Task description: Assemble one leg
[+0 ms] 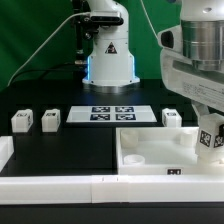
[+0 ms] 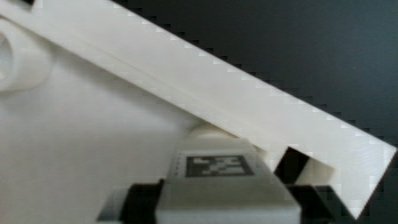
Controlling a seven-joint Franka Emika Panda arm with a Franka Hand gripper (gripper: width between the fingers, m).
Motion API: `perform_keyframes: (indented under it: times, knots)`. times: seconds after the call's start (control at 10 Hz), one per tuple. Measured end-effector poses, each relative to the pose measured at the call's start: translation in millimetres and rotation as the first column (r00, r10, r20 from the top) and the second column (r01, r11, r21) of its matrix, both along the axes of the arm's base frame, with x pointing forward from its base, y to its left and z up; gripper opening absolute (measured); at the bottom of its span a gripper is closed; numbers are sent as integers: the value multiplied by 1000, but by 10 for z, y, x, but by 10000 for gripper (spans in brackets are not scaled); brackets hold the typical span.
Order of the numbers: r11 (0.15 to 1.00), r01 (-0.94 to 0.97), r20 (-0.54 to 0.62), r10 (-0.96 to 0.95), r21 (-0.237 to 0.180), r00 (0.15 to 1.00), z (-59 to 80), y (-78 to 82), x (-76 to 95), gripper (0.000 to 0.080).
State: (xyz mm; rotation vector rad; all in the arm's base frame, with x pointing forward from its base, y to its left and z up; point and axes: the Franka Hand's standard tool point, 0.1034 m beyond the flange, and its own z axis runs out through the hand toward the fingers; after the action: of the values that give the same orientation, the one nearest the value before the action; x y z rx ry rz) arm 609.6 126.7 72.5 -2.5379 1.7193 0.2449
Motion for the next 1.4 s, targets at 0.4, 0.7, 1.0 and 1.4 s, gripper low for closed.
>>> perform_keyframes:
  times: [0.4, 0.7, 1.0, 1.4]
  knots:
    - [976, 215, -21, -216, -16, 976, -5, 19, 12, 374]
    - [988, 155, -13, -155, -10, 988, -5, 34, 8, 620]
    - [973, -232, 23, 231, 23, 973, -6, 25, -21, 641]
    - [729, -683, 77, 680, 44, 729, 2, -42, -43, 649]
